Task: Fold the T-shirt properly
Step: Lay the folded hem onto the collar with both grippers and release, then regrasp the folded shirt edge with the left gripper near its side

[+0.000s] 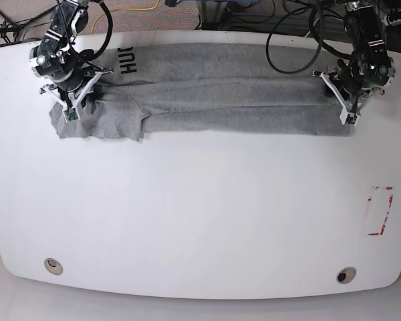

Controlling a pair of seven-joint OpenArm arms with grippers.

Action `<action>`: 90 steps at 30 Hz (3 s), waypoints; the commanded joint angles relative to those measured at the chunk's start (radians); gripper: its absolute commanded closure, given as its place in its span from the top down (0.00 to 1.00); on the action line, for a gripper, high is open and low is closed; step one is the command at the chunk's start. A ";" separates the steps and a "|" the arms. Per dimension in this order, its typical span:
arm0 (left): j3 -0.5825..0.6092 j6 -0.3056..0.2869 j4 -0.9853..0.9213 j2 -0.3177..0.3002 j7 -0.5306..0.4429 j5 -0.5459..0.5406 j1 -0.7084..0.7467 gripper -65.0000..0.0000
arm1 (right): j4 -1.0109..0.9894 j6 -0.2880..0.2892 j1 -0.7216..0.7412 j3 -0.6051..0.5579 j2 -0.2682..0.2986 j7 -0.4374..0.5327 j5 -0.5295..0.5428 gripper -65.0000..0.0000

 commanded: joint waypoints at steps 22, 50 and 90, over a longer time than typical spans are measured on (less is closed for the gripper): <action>0.033 0.002 -0.056 -0.045 0.008 0.010 -0.057 0.31 | 0.133 -0.005 0.017 0.132 0.084 -0.010 -0.015 0.59; 0.033 0.002 -0.056 -0.043 0.010 0.010 -0.057 0.31 | 0.222 -0.005 0.051 0.228 0.033 -0.105 0.212 0.65; 0.028 0.002 -0.057 -0.046 0.010 0.011 -0.057 0.31 | 0.206 -0.005 -0.023 0.087 0.031 -0.091 0.106 0.22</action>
